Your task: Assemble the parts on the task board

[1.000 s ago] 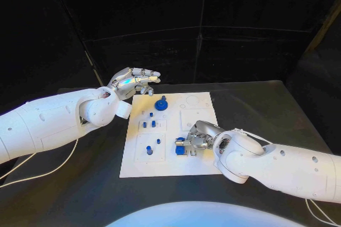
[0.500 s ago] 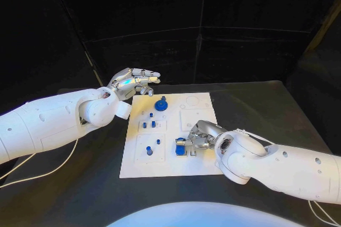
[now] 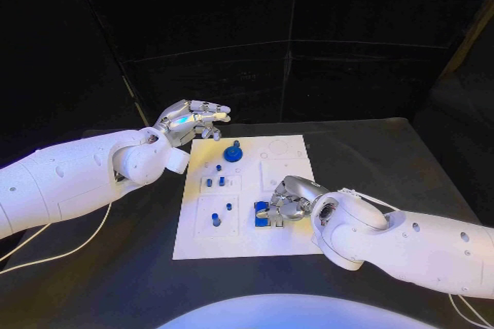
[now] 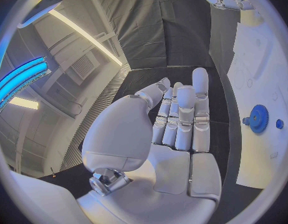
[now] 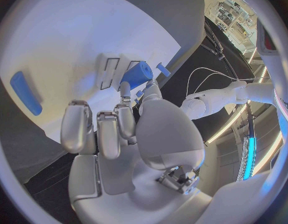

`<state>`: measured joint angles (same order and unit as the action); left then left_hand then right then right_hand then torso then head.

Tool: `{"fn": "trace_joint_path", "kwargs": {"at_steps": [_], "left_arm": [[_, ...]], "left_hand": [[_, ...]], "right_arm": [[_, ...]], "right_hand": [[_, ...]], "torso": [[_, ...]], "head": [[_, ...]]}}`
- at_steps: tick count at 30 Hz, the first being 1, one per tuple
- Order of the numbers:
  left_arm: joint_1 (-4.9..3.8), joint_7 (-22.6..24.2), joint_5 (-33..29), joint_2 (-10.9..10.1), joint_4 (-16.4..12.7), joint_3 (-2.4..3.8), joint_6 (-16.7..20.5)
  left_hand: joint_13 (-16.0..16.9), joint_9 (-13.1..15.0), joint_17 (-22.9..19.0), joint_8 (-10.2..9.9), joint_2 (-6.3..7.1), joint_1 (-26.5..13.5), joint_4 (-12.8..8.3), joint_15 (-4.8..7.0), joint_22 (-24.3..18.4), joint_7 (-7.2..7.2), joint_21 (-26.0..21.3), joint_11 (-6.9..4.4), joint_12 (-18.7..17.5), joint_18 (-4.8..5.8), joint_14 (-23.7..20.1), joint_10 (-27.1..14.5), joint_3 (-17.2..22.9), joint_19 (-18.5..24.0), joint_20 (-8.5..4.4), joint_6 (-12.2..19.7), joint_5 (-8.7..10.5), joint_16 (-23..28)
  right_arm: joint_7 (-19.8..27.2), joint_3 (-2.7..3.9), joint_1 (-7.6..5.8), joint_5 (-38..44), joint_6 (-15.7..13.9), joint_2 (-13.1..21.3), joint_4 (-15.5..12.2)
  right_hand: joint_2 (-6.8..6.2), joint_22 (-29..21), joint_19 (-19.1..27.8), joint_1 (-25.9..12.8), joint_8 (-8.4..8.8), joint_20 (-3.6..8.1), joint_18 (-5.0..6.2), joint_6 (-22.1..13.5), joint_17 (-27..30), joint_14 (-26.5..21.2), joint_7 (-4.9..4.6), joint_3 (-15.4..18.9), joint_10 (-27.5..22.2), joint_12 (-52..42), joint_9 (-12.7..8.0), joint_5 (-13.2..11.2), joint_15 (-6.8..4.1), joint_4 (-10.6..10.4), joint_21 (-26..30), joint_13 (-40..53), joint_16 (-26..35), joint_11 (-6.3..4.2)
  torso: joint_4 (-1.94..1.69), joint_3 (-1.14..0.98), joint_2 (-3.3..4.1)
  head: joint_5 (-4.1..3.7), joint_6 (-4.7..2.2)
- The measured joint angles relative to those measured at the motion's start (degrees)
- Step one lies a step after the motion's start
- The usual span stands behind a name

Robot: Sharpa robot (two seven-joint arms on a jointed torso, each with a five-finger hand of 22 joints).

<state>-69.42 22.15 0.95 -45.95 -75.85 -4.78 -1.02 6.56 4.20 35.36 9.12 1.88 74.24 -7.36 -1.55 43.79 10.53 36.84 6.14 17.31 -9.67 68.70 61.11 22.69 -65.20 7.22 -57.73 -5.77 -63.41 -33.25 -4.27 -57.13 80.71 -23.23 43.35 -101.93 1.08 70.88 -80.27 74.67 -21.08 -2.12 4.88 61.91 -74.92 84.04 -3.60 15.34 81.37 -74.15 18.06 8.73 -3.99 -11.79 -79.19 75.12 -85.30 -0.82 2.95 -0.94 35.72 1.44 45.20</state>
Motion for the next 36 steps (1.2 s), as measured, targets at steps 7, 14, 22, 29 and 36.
{"fn": "trace_joint_path", "kwargs": {"at_steps": [7, 14, 22, 29, 36], "left_arm": [[0.0, -0.1, 0.0, 0.0, 0.1, 0.0, -0.1], [0.0, -0.1, 0.0, 0.0, 0.1, 0.0, -0.1], [0.0, -0.1, 0.0, -0.1, 0.0, 0.0, -0.1], [0.0, -0.2, 0.0, -0.1, 0.0, 0.0, -0.1], [0.0, -0.2, 0.0, -0.1, -0.1, -0.01, -0.1]], "left_hand": [[0.0, 0.0, 0.0, 0.0, 0.0, 0.0, 0.0, 0.0, 0.0, 0.0, 0.0, 0.0, 0.0, 0.0, 0.0, 0.0, 0.0, 0.0, 0.0, 0.0, 0.0, 0.0], [0.0, 0.0, 0.0, 0.0, 0.0, 0.0, 0.0, 0.0, 0.0, 0.0, 0.0, 0.0, 0.0, 0.0, 0.0, 0.0, 0.0, 0.0, 0.0, 0.0, 0.0, 0.0], [0.0, 0.0, 0.0, 0.0, 0.0, 0.0, 0.0, 0.0, -0.1, 0.0, 0.0, 0.0, 0.0, 0.0, 0.0, 0.0, 0.0, 0.0, 0.0, 0.0, 0.0, 0.0], [0.0, 0.0, 0.0, 0.0, 0.0, 0.0, 0.0, 0.0, -0.1, 0.0, 0.0, 0.0, 0.0, 0.0, 0.0, 0.0, 0.0, 0.0, 0.0, 0.0, 0.0, 0.0], [0.0, 0.0, 0.0, 0.0, 0.0, 0.0, 0.0, 0.0, -0.1, 0.0, 0.0, 0.0, 0.0, 0.0, 0.0, 0.0, 0.0, 0.0, 0.0, 0.0, 0.0, 0.0]], "right_arm": [[0.6, 0.03, 0.0, 0.3, 0.2, 0.2, 0.6], [1.3, 0.11, -0.07, 0.5, 0.3, 0.4, 0.5], [2.0, 0.12, -0.09, 0.7, 0.3, 0.6, 0.4], [3.4, -0.02, 0.0, -0.1, -0.2, 0.7, 0.4], [5.3, -0.03, 0.02, -0.9, -1.3, 1.1, -0.3]], "right_hand": [[0.24, 0.3, 0.0, 1.4, -0.38, 0.0, 0.0, 0.2, 0.0, -0.2, 0.21, -0.1, 0.0, -0.4, 0.6, -0.8, -0.2, 1.1, 0.0, 0.0, 0.0, 0.0], [0.49, 0.4, -0.2, 3.1, -0.46, 0.21, 0.01, 0.2, 0.0, 0.0, 0.21, -0.7, 0.1, -0.7, 0.9, -0.7, -0.42, 2.1, -0.2, 0.0, 0.0, -0.12], [0.69, 0.5, -0.2, 3.4, -0.62, 0.2, 0.0, 0.2, 0.0, 0.0, 0.21, -0.6, 0.1, -0.9, 1.0, -0.5, -0.42, 2.4, -0.2, 0.1, 0.0, -0.12], [2.75, 0.7, -0.2, 1.4, -0.62, 0.2, 0.0, 0.2, 0.0, 0.0, 0.21, 0.9, 0.1, -1.1, 1.3, 0.0, -0.41, -0.3, -0.2, 0.4, 0.0, -0.12], [2.63, 1.0, -0.2, 0.0, -0.84, 0.2, 0.0, 0.2, 0.0, 0.0, 0.21, 1.2, 0.3, -1.1, 1.5, 0.0, -0.41, -0.9, -0.5, 0.8, -0.2, 0.09]], "torso": [[-0.07, 0.05, 0.0], [-0.09, 0.05, 0.04], [-0.1, 0.05, 0.07], [-0.09, 0.04, 0.08], [-0.07, 0.01, 0.09]], "head": [[-0.14, -0.39], [0.02, -0.61], [0.12, -0.64], [0.15, -0.62], [0.25, -0.52]]}}
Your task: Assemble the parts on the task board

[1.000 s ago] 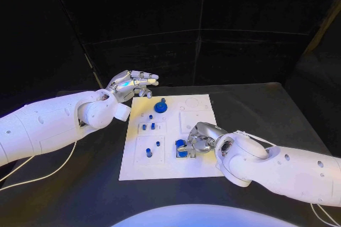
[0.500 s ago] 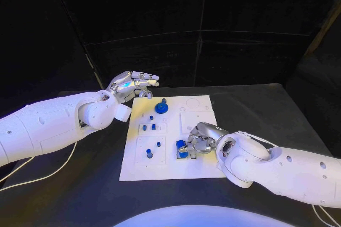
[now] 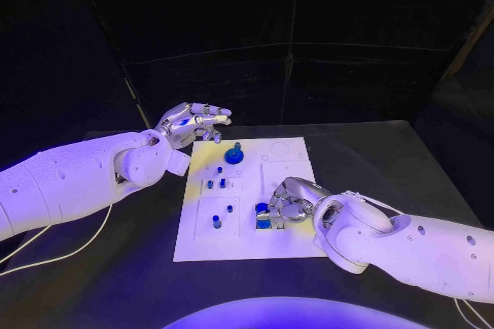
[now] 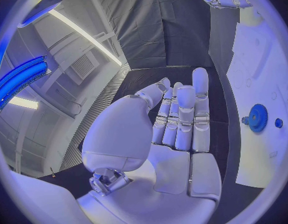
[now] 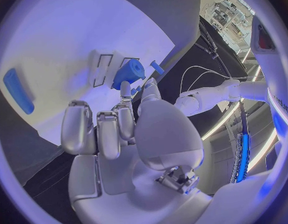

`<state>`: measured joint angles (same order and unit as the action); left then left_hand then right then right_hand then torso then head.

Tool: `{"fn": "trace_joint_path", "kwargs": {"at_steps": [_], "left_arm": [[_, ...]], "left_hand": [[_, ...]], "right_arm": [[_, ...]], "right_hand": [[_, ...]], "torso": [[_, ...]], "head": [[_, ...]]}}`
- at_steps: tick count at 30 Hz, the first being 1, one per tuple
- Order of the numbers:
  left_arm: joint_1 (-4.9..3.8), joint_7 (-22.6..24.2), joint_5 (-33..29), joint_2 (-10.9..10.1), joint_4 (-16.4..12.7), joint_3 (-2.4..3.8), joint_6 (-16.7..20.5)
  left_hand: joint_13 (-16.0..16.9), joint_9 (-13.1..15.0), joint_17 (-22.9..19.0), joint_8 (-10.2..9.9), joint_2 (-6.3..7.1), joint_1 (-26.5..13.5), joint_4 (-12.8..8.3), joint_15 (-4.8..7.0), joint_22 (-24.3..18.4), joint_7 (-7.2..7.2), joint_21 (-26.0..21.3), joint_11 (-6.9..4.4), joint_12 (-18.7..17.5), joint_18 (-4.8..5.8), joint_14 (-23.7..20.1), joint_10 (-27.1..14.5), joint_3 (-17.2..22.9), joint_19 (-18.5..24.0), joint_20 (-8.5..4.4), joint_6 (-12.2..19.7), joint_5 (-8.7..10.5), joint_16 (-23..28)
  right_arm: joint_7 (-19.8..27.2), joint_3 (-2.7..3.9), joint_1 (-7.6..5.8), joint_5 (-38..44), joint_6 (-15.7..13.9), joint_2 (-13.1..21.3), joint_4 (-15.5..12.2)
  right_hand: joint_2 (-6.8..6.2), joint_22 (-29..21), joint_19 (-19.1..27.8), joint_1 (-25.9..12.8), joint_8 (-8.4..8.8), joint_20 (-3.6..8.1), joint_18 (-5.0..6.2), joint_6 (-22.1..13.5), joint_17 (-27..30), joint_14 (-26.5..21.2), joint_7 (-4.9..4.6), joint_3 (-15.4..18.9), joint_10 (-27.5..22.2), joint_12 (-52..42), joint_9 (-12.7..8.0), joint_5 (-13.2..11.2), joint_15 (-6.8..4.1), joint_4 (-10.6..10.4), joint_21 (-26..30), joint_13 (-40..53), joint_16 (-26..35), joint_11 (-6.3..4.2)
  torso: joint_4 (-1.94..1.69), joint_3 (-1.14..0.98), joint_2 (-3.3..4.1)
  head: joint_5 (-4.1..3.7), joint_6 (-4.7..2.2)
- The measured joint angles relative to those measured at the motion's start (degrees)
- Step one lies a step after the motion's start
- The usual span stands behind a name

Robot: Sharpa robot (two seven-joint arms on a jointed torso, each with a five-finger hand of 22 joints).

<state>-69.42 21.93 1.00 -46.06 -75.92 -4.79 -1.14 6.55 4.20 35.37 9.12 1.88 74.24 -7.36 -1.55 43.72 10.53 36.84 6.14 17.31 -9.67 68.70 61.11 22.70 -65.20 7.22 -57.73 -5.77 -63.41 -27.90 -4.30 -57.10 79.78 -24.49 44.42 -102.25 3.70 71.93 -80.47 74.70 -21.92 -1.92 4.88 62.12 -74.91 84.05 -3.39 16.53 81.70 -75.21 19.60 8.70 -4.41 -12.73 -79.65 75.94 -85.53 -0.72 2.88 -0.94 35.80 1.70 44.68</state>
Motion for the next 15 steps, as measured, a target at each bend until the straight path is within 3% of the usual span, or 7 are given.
{"fn": "trace_joint_path", "kwargs": {"at_steps": [10, 15], "left_arm": [[0.0, -0.1, 0.0, 0.0, 0.1, -0.01, 0.0], [0.0, -0.1, 0.0, 0.0, 0.1, -0.01, 0.0]], "left_hand": [[0.0, 0.0, 0.0, 0.0, 0.0, 0.0, 0.0, 0.0, 0.0, 0.0, 0.0, 0.0, 0.0, 0.0, 0.0, 0.0, 0.0, 0.0, 0.0, 0.0, 0.0, 0.0], [0.0, 0.0, 0.0, 0.0, 0.0, 0.0, 0.0, 0.0, 0.0, 0.0, 0.0, 0.0, 0.0, 0.0, 0.0, 0.0, 0.0, 0.0, 0.0, 0.0, 0.0, 0.0]], "right_arm": [[1.7, 0.0, 0.0, -0.5, 0.1, 1.1, -0.5], [2.1, 0.0, 0.0, -0.7, 0.9, 1.4, -0.6]], "right_hand": [[-0.01, 0.0, 0.0, 0.0, -0.21, 0.0, 0.0, -0.1, 0.0, 0.0, 0.14, -0.1, 0.0, -0.4, 0.2, 0.3, 0.0, 0.1, 0.0, -0.1, 0.0, 0.0], [-0.39, 0.1, 0.0, 1.9, -0.22, 0.0, 0.0, -0.2, 0.0, 0.0, 0.2, -0.7, 0.0, -0.6, 0.5, 0.4, 0.01, 1.3, 0.0, -0.1, 0.0, -0.01]], "torso": [[0.01, 0.02, -0.05], [0.01, 0.03, -0.06]], "head": [[0.12, 0.1], [0.14, 0.11]]}}
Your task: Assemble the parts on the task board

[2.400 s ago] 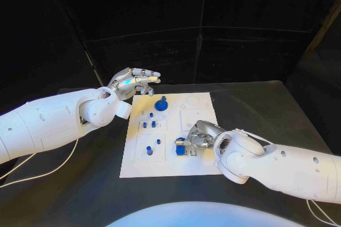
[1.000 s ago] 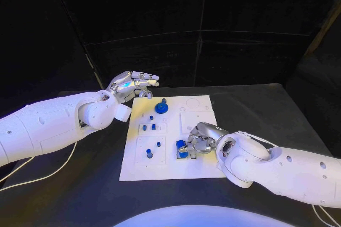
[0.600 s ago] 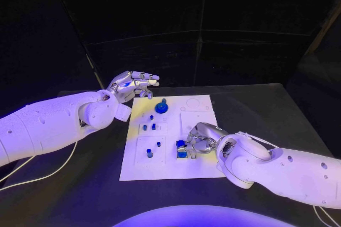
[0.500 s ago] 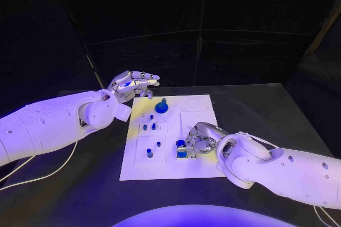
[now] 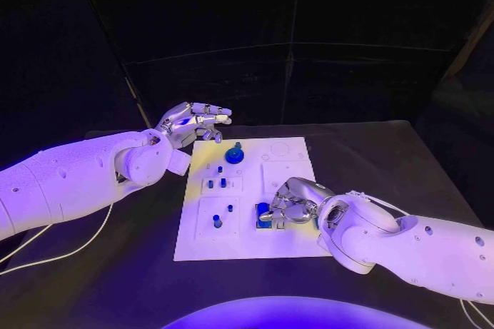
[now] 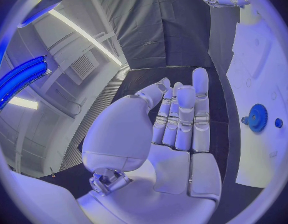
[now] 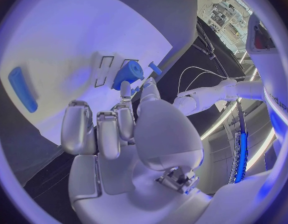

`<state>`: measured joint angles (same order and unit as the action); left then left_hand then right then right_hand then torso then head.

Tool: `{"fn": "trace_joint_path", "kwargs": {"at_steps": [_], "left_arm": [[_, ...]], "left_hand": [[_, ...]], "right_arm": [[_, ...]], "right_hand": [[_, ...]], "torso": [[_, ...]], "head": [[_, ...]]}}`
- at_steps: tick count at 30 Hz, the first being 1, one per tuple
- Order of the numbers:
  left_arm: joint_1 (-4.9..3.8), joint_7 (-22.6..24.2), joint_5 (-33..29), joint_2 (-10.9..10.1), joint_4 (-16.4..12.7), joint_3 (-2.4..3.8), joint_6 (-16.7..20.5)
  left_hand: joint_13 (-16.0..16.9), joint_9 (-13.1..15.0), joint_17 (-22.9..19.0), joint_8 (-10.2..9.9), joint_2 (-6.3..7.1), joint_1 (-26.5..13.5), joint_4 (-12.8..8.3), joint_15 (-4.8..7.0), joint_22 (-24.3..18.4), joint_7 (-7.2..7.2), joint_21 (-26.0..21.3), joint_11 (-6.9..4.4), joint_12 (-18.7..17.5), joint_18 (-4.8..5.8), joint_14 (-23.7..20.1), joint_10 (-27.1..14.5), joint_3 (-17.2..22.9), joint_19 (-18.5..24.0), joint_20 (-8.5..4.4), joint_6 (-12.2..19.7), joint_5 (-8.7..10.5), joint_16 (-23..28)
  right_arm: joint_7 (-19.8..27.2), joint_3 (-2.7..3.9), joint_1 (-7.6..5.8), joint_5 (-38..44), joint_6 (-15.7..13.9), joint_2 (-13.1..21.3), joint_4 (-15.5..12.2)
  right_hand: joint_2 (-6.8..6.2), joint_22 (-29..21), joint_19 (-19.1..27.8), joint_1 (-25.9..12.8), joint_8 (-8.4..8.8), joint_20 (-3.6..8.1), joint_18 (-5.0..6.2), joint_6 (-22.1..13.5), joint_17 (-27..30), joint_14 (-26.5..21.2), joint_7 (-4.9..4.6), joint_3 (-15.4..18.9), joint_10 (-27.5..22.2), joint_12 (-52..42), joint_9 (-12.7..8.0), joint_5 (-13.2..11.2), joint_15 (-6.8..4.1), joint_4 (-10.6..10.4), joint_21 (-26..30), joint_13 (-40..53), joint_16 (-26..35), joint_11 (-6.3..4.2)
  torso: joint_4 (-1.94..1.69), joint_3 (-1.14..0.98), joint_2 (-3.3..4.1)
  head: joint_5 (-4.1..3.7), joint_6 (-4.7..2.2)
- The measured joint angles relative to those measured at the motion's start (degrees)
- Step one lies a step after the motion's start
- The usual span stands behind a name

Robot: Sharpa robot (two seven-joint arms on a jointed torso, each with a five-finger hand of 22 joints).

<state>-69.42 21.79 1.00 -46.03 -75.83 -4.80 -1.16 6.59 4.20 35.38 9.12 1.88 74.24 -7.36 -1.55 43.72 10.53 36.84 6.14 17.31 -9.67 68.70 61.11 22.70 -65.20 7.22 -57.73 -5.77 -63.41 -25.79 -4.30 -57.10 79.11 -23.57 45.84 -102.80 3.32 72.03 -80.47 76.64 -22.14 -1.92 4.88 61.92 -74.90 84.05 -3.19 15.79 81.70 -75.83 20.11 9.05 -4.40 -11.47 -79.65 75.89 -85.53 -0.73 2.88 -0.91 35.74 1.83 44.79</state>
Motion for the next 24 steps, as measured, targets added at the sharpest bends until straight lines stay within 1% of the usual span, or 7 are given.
{"fn": "trace_joint_path", "kwargs": {"at_steps": [5, 10, 13, 14, 17, 19, 24], "left_arm": [[0.0, 0.0, 0.0, 0.0, 0.0, -0.01, 0.0], [0.0, 0.0, 0.0, 0.1, 0.0, -0.02, 0.0], [0.0, -0.1, 0.0, 0.1, 0.0, -0.03, 0.0], [0.0, -0.1, 0.0, 0.1, 0.0, -0.04, 0.0], [0.01, -0.1, 0.0, 0.1, 0.0, -0.04, 0.0], [0.01, -0.1, 0.0, 0.1, 0.0, -0.04, 0.0], [0.01, -0.1, 0.0, 0.1, 0.0, -0.04, -0.1]], "left_hand": [[0.0, 0.0, 0.0, 0.0, 0.0, 0.0, 0.0, 0.0, 0.0, 0.0, 0.0, 0.0, 0.0, 0.0, 0.0, 0.0, 0.0, 0.0, 0.0, 0.0, 0.0, 0.0], [0.0, 0.0, 0.0, 0.0, 0.0, 0.0, 0.0, 0.0, 0.0, 0.0, 0.0, 0.0, 0.0, 0.0, 0.0, 0.0, 0.0, 0.0, 0.0, 0.0, 0.0, 0.0], [0.0, 0.0, 0.0, 0.0, 0.0, 0.0, 0.0, 0.0, 0.0, 0.0, 0.0, 0.0, 0.0, 0.0, 0.0, 0.0, 0.0, 0.0, 0.0, 0.0, 0.0, 0.0], [0.0, 0.0, 0.0, 0.0, 0.0, 0.0, 0.0, 0.0, 0.0, 0.0, 0.0, 0.0, 0.0, 0.0, 0.0, 0.0, 0.0, 0.0, 0.0, 0.0, 0.0, 0.0], [0.0, 0.0, -0.1, 0.0, 0.0, 0.0, 0.0, 0.0, 0.0, 0.0, 0.0, 0.0, 0.0, 0.0, 0.0, 0.0, 0.0, 0.0, 0.0, 0.0, 0.0, 0.0], [0.0, 0.0, -0.1, 0.0, 0.0, 0.0, 0.0, 0.0, 0.0, 0.0, 0.0, 0.0, 0.0, 0.0, 0.0, 0.0, 0.0, 0.0, 0.0, 0.0, 0.0, 0.0], [0.0, 0.0, -0.1, 0.2, 0.0, 0.0, 0.0, 0.0, 0.0, 0.0, -0.2, 0.0, 0.1, 0.0, 0.0, 0.0, 0.0, 0.0, 0.0, 0.0, 0.0, 0.0]], "right_arm": [[0.1, 0.0, 0.0, -0.1, 0.9, -0.1, 0.1], [0.0, 0.0, 0.0, -0.1, 1.2, -0.4, 0.7], [-0.3, 0.0, 0.0, -0.1, 1.2, -0.6, 1.3], [-0.4, 0.0, 0.0, -0.1, 1.2, -0.7, 1.5], [-0.8, 0.0, 0.0, -0.1, 1.3, -1.0, 2.0], [-1.0, 0.0, 0.0, -0.1, 1.4, -1.2, 2.3], [-1.4, 0.0, 0.0, 0.0, 1.8, -1.5, 2.5]], "right_hand": [[0.49, 0.1, -0.2, 2.0, -0.27, 0.21, 0.0, -0.2, 0.0, 0.0, 0.17, -0.4, 0.0, -0.3, 0.2, 0.2, 0.04, 0.9, 0.0, 1.8, 0.0, 0.0], [1.02, 0.3, -0.2, 2.5, -0.27, 0.21, 0.0, -0.2, 0.0, 0.1, 0.2, -1.0, 0.0, 0.0, 0.3, 0.2, -0.14, 1.5, -0.2, 4.6, 0.0, 0.0], [1.39, 0.4, -0.2, 2.4, -0.27, 0.21, 0.0, 0.0, 0.0, -0.1, 0.39, -1.0, 0.0, 0.0, 0.3, 0.2, -0.33, 1.4, -0.2, 5.8, 0.0, 0.0], [1.86, 0.4, -0.2, 1.9, -0.27, 0.2, 0.0, 0.0, 0.0, -0.1, 0.39, -0.9, 0.0, 0.0, 0.3, 0.2, -0.33, 1.0, -0.2, 5.8, 0.0, 0.0], [2.17, 0.4, -0.2, 1.6, -0.27, 0.2, 0.0, 0.0, 0.0, -0.1, 0.39, -0.7, 0.0, 0.0, 0.4, 0.2, -0.33, 0.5, -0.2, 6.4, 0.0, 0.0], [2.91, 0.4, -0.2, 2.4, -0.27, 0.2, 0.0, 0.0, 0.0, -0.1, 0.39, -0.7, 0.0, 0.0, 0.4, 0.2, -0.33, 0.5, -0.2, 8.6, 0.0, 0.0], [2.97, 0.4, -0.2, 2.5, -0.27, 0.2, 0.0, 0.0, 0.0, -0.1, 0.39, -0.4, 0.0, -0.1, 0.6, 0.2, -0.32, 0.9, -0.2, 8.8, 0.0, 0.0]], "torso": [[-0.02, 0.02, 0.0], [-0.07, 0.02, 0.03], [-0.09, 0.03, 0.06], [-0.09, 0.04, 0.06], [-0.09, 0.04, 0.07], [-0.09, 0.04, 0.07], [-0.08, 0.01, 0.07]], "head": [[0.02, -0.07], [0.02, -0.11], [0.02, -0.11], [0.02, -0.09], [0.11, -0.01], [0.17, 0.01], [0.24, 0.04]]}}
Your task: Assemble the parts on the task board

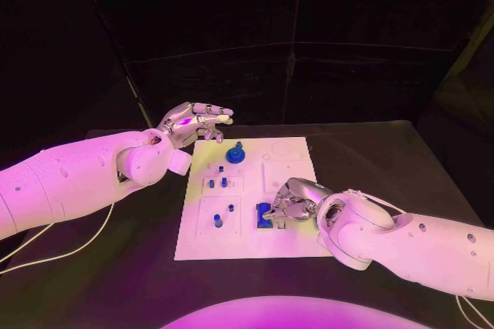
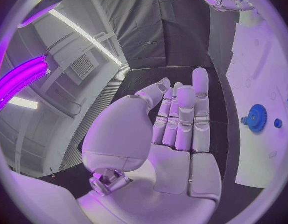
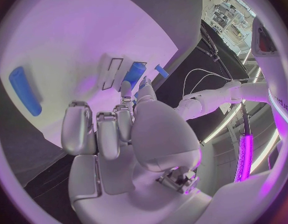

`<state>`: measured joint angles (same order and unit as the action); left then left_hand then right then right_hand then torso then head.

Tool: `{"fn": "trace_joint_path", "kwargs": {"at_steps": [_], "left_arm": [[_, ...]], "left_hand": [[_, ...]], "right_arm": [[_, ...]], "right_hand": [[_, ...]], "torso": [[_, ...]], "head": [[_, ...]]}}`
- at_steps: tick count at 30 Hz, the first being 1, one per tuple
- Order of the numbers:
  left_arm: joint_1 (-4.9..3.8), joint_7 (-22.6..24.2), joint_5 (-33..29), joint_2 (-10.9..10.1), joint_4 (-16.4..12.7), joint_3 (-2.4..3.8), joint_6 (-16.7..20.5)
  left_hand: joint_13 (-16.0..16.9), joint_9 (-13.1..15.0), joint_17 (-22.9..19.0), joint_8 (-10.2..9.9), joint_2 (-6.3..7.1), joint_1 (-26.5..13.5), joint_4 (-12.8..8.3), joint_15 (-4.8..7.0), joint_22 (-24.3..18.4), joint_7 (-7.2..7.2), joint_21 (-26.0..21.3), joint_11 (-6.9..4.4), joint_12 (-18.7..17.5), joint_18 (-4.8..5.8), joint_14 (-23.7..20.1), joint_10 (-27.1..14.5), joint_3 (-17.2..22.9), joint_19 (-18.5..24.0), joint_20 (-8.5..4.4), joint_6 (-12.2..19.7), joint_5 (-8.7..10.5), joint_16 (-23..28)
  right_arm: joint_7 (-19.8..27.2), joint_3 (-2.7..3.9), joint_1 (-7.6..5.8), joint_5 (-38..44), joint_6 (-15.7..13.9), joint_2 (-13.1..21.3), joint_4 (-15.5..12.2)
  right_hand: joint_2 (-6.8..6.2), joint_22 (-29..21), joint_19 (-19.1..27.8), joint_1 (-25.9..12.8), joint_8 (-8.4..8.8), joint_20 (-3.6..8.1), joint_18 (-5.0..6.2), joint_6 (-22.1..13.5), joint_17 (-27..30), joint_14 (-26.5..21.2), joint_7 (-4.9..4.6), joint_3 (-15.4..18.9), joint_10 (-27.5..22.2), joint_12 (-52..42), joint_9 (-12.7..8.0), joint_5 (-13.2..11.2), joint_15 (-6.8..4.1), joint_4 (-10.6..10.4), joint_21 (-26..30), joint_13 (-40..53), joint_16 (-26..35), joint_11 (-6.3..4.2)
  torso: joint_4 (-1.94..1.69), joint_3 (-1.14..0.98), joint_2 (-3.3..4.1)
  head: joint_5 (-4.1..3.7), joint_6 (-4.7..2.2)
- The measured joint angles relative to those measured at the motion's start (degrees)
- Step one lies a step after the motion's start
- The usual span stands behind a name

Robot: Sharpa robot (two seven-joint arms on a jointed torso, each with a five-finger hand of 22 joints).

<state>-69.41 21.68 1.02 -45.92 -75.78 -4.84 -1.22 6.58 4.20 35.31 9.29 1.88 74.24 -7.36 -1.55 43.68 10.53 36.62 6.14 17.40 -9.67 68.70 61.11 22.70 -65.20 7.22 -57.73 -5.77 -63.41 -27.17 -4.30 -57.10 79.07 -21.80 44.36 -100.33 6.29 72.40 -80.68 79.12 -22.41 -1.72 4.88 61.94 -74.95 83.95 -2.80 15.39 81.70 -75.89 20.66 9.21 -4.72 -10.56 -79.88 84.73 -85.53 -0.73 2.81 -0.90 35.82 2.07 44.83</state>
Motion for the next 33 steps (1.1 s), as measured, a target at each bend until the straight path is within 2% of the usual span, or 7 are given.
{"fn": "trace_joint_path", "kwargs": {"at_steps": [6, 11, 14, 19, 22, 31, 33], "left_arm": [[0.0, 0.0, 0.0, 0.0, 0.0, -0.02, 0.0], [0.0, 0.0, 0.0, 0.0, 0.0, -0.02, -0.1], [0.0, 0.0, 0.0, 0.0, 0.0, -0.03, -0.1], [0.0, 0.0, 0.0, -0.1, 0.0, -0.04, -0.1], [0.0, -0.1, 0.0, -0.2, 0.0, -0.09, -0.1], [0.01, -0.1, 0.0, -0.4, -0.1, -0.53, -0.1], [0.01, -0.1, 0.0, -0.5, -0.1, -0.6, -0.1]], "left_hand": [[0.0, 0.0, 0.0, 0.0, 0.0, 0.0, 0.0, 0.0, 0.0, 0.0, 0.0, 0.0, 0.1, 0.0, 0.0, 0.0, 0.0, 0.0, 0.0, 0.0, 0.0, 0.0], [0.0, 0.0, 0.0, 0.0, 0.0, 0.0, 0.0, 0.0, 0.0, 0.0, 0.0, 0.0, 0.1, 0.0, 0.0, 0.0, 0.0, 0.0, 0.0, 0.0, 0.0, 0.0], [0.0, 0.0, -0.1, 0.0, 0.0, 0.0, 0.0, 0.07, 0.0, 0.0, 0.0, 0.0, 0.1, 0.0, -0.1, 0.0, 0.0, 0.0, 0.0, 0.0, 0.0, 0.0], [0.0, 0.0, -0.1, 0.0, 0.0, 0.0, 0.0, 0.21, 0.0, 0.0, 0.0, 0.0, 0.1, 0.0, -0.2, 0.0, 0.0, 0.0, 0.0, 0.0, 0.0, 0.0], [0.0, 0.0, -0.1, 0.0, 0.0, 0.0, 0.0, 0.21, 0.0, 0.0, 0.0, 0.0, 0.1, 0.0, -0.2, 0.0, 0.0, 0.0, 0.0, 0.0, 0.0, 0.0], [0.0, 0.0, -0.1, 0.0, 0.0, 0.0, 0.0, 0.21, 0.0, -0.21, 0.0, 0.0, 0.1, 0.0, -0.2, 0.0, 0.0, 0.0, 0.0, 0.2, 0.0, 0.0], [0.0, 0.0, -0.1, 0.0, 0.0, 0.0, 0.0, 0.21, 0.0, -0.21, 0.0, 0.0, 0.1, 0.0, -0.2, 0.0, 0.0, 0.0, 0.0, 0.2, 0.0, 0.0]], "right_arm": [[-0.1, 0.0, 0.0, 0.0, 0.6, 0.0, -0.1], [-0.1, 0.0, 0.0, 0.0, 0.5, 1.0, -0.7], [0.4, 0.0, 0.0, -0.1, 0.0, 2.1, -1.3], [2.7, 0.0, -0.01, -1.2, -0.9, 6.6, -3.0], [4.4, 0.0, -0.04, -2.1, -1.4, 10.0, -4.2], [6.2, 0.01, -0.07, -3.8, -2.5, 18.5, -6.3], [5.9, 0.0, -0.07, -3.8, -2.3, 19.2, -6.3]], "right_hand": [[-0.85, 0.0, 0.0, 1.3, 0.0, 0.0, 0.0, 0.0, 0.0, 0.0, 0.0, 0.1, 0.0, 0.0, 0.1, -0.2, 0.0, 0.6, 0.0, 1.3, 0.0, 0.0], [-0.85, -0.1, 0.0, 1.3, 0.0, 0.0, 0.0, -0.3, 0.0, 0.0, 0.25, 0.1, 0.0, 0.0, 0.1, 0.0, 0.01, 1.0, 0.0, 1.3, 0.0, 0.0], [-0.85, -0.5, 0.0, 1.3, 0.62, 0.0, 0.0, -1.6, 0.0, 0.0, -0.36, 0.2, 0.0, 0.7, -0.1, 1.5, 0.01, 1.2, 0.0, 2.0, 0.0, 0.0], [-0.44, -2.0, 0.8, 0.9, 2.01, -0.5, 0.0, -2.6, 0.0, 0.2, -1.34, 1.1, -0.4, 2.4, -0.7, 4.5, 0.23, 0.2, 0.9, 3.6, 0.5, 0.32], [-0.4, -2.3, 1.0, 0.8, 2.99, -0.63, 0.0, -3.7, 0.0, -0.1, -1.82, 1.4, -1.2, 2.9, -1.1, 4.9, 0.54, 0.0, 1.2, 3.6, 0.5, 0.75], [-0.32, -4.3, 2.0, 0.7, 4.0, -1.25, 0.0, -4.2, 0.0, 0.1, -2.34, 1.9, -3.8, 8.0, -1.5, 5.0, 1.15, -0.5, 2.5, 3.5, 1.1, 1.26], [-0.47, -4.9, 2.4, 0.6, 4.58, -1.39, -0.01, -4.6, 0.0, 0.1, -2.67, 2.5, -4.6, 9.5, -1.6, 5.3, 1.13, -0.7, 3.0, -10.4, 1.5, 1.44]], "torso": [[0.05, -0.01, 0.0], [0.09, -0.02, 0.0], [0.14, -0.03, -0.04], [0.15, -0.04, -0.09], [0.15, -0.04, -0.13], [0.29, 0.0, -0.14], [0.34, 0.0, -0.14]], "head": [[0.04, 0.13], [0.08, 0.18], [-0.01, 0.18], [-0.26, 0.08], [-0.32, 0.04], [-0.95, 0.02], [-1.13, -0.04]]}}
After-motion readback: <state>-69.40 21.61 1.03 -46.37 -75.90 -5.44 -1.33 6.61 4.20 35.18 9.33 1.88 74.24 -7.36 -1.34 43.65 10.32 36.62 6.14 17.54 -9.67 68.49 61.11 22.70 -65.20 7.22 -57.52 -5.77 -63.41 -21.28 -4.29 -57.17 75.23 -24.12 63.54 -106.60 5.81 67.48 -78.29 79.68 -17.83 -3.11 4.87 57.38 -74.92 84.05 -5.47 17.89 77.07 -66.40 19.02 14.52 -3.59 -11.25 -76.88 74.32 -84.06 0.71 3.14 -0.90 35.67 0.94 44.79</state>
